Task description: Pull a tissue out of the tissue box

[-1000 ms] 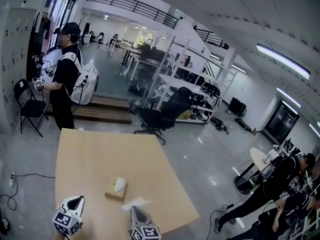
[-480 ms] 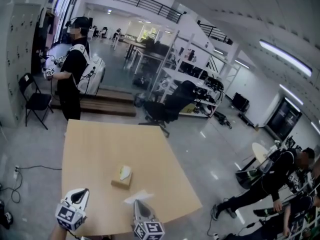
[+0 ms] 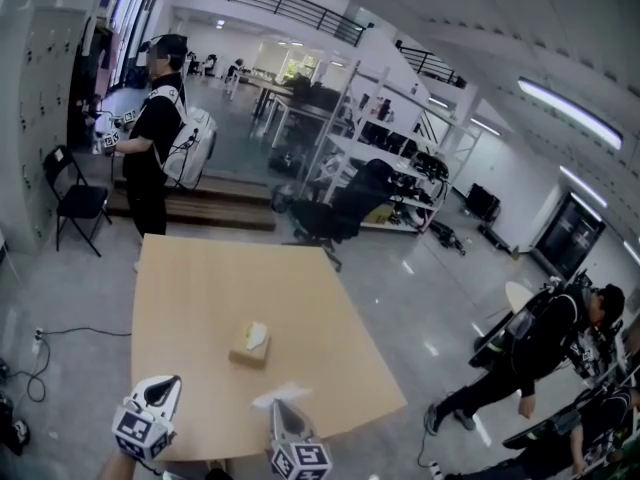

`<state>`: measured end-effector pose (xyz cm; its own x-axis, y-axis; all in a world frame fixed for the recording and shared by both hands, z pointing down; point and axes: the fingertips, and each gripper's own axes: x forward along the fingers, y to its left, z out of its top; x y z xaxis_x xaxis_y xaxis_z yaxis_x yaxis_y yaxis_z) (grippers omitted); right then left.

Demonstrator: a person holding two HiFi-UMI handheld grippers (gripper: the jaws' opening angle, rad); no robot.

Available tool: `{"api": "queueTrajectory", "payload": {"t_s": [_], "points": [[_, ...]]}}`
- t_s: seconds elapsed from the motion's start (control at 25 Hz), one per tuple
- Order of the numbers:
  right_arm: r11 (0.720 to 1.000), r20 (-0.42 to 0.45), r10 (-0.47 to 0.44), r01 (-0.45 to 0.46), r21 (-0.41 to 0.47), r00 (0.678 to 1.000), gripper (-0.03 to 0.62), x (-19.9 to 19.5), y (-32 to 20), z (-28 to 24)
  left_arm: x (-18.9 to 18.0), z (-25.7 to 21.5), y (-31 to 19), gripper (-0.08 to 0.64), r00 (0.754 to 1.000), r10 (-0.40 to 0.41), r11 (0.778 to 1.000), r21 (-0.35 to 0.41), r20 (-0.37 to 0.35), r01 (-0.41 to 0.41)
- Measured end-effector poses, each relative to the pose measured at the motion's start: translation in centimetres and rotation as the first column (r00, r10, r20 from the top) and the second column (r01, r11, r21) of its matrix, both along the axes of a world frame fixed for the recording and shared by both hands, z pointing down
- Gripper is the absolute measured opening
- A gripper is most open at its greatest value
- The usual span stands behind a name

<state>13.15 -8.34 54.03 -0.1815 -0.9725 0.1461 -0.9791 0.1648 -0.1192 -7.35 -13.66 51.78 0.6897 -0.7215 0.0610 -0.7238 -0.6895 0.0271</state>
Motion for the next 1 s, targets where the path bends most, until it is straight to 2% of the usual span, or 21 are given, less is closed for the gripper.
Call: {"api": "queueTrajectory", "payload": {"t_s": [0.08,0.32,0.48,0.68,1.0], "points": [[1.000,-0.001,0.003,-0.003,-0.004,1.000,0.002,-0.05,0.52,0.04,-0.04,0.21,0.44,0.008,1.000,0.000,1.000,-0.003,-0.015,0.000],[1.000,-0.006,0.003,-0.003,0.011,1.000,0.002,-0.18,0.88,-0.05,-0.30,0.92,0.68,0.008,1.000,0.004,1.000,0.018,0.020,-0.005],[1.000,-0.010,0.002,-0.002,0.008,1.000,0.002,-0.36,0.97,-0.09,-0.21,0.53,0.80,0.008,1.000,-0.002,1.000,0.001,-0.015,0.002],[1.000,-0.011,-0.005,0.005,0.015,1.000,0.002,-0.31,0.85,-0.27,0.24,0.43,0.77,0.008,1.000,0.003,1.000,0.003,-0.017,-0.003],[1.000,-0.020,-0.010,0.011,0.016,1.000,0.002,-0.39,0.93,-0.56,0.14,0.90,0.74,0.008,1.000,0.012,1.000,0.010,0.028,-0.013]]}}
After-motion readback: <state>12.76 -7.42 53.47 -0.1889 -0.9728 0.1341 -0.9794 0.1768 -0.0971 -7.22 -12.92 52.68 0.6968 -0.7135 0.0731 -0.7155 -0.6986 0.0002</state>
